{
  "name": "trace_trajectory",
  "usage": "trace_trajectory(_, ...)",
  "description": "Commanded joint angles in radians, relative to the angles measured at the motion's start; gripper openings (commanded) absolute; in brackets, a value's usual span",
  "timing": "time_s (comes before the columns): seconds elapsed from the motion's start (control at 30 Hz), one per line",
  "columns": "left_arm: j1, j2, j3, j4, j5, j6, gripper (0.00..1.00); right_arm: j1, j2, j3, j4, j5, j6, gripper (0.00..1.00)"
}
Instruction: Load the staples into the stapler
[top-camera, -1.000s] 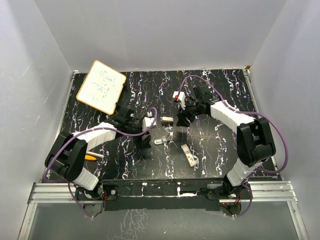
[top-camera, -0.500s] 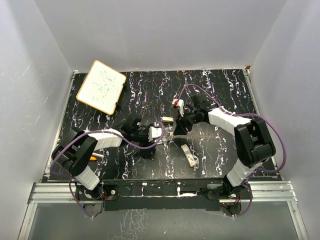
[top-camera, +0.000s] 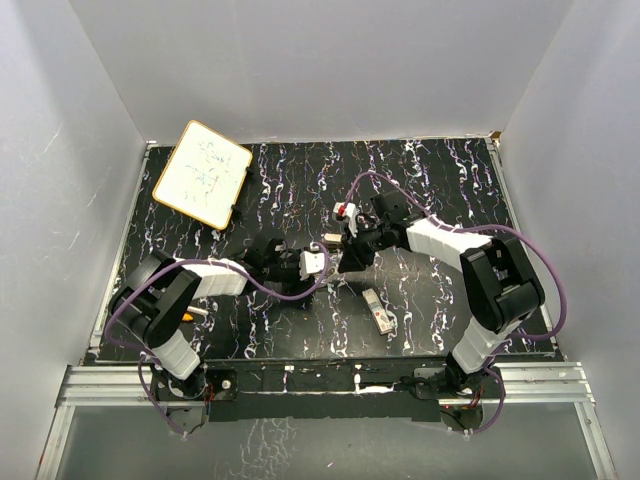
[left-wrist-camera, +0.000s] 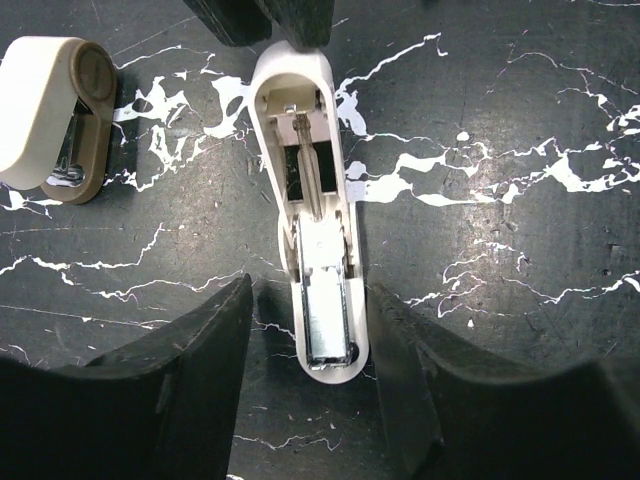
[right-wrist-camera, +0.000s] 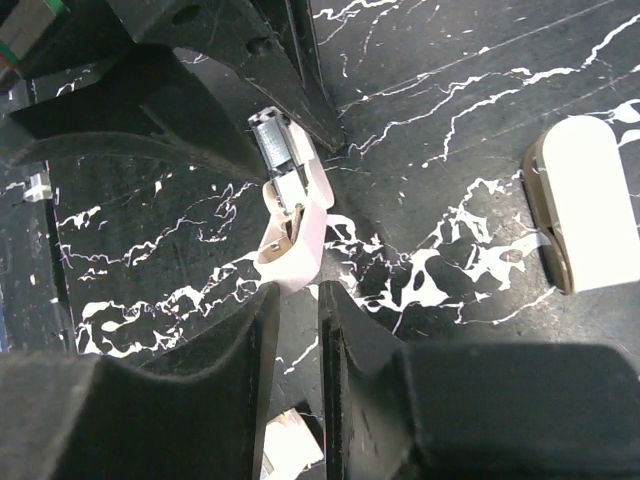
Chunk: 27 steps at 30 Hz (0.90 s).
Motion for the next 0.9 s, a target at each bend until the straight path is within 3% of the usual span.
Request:
trace_trajectory(0.0,-0.005,0.008,-0.026,0.002,0.001,0.004,0.42,0.019,0.002,0.007,0.042,-0.037,0.008,0.24)
trace_trajectory(0.17,-0.005,0.030,-0.029,-0.006,0.003,-0.006,0.29,0.026,0.008,0.029,0.034,-0.075,0.011,0.24)
trace_trajectory(0.3,-0.005,0.043,-0.031,0.002,-0.002,-0.022,0.26,0.030,0.016,0.046,0.033,-0.101,0.016,0.23)
trace_trajectory(0.87,-0.017,0.091,0.002,0.118,-0.060,-0.153,0.29,-0.032,-0.035,0.011,0.011,-0.049,-0.078,0.30)
